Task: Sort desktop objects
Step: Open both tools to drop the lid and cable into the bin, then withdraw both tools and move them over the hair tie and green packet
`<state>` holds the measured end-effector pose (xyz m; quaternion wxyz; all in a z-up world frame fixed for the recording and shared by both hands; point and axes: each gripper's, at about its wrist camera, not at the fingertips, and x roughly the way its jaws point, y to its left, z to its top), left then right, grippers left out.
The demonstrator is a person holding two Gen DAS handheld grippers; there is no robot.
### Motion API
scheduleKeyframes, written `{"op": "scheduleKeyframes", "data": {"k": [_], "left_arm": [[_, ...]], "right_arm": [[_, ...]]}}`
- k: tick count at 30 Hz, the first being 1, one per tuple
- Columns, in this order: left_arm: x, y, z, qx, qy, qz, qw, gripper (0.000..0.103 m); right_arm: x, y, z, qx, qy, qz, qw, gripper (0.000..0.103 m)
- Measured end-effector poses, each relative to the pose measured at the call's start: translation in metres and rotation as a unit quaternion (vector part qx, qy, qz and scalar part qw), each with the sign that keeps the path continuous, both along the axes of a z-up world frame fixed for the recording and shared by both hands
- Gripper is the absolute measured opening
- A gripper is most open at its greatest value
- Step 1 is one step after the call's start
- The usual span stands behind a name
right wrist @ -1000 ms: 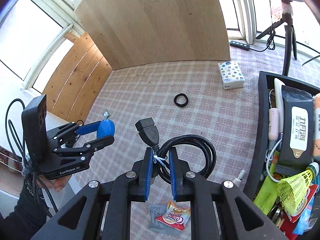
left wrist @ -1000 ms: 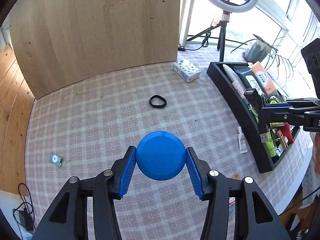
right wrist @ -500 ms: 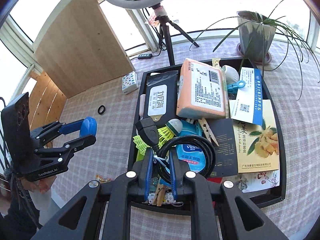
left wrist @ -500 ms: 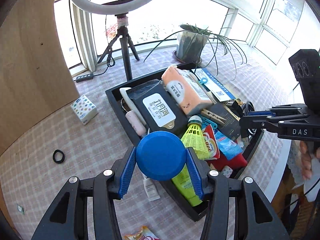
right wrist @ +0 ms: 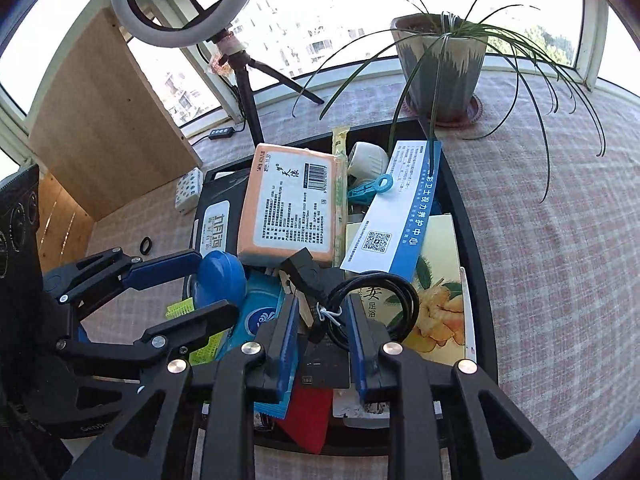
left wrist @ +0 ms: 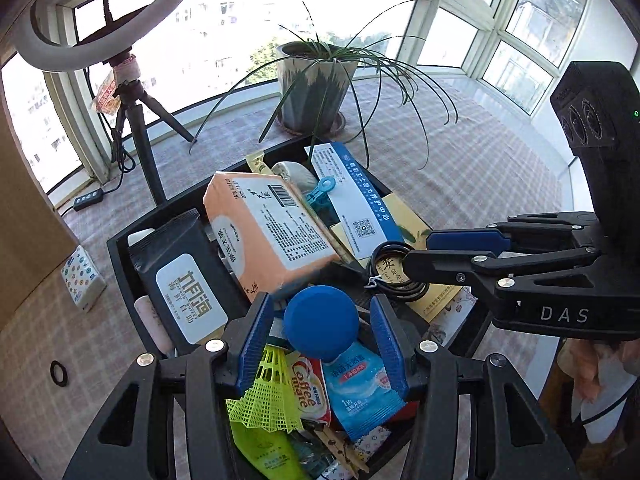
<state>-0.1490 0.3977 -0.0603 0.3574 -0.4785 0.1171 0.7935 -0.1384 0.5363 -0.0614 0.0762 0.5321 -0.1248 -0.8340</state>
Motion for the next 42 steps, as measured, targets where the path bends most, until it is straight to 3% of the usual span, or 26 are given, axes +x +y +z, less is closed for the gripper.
{"op": "scheduleKeyframes", "data": {"k": [11, 17, 22, 26, 34, 42], "left_arm": [[-0.018, -0.075, 0.012, -0.009, 0.02, 0.06, 0.998, 0.054], [-0.03, -0.153, 0.004, -0.029, 0.015, 0.116, 0.9927, 0.054], [-0.039, -0.243, -0.009, -0.041, 0.0, 0.179, 0.9829, 0.054], [-0.045, -0.323, -0.023, -0.056, -0.015, 0.24, 0.9692, 0.054], [-0.056, -0.472, -0.052, -0.079, -0.056, 0.347, 0.9329, 0.054], [-0.076, -0.56, -0.084, -0.067, -0.101, 0.419, 0.8996, 0.054]], "right_arm": [[-0.012, -0.017, 0.011, -0.021, 0.012, 0.014, 1.0, 0.03], [-0.018, -0.06, 0.016, -0.017, 0.012, 0.048, 0.999, 0.037], [-0.027, -0.112, 0.023, -0.006, 0.014, 0.085, 0.996, 0.037], [-0.039, -0.161, 0.023, 0.003, 0.007, 0.115, 0.993, 0.037], [-0.079, -0.271, 0.004, 0.006, -0.021, 0.187, 0.982, 0.037], [-0.131, -0.363, -0.043, 0.024, -0.075, 0.239, 0.968, 0.036]]}}
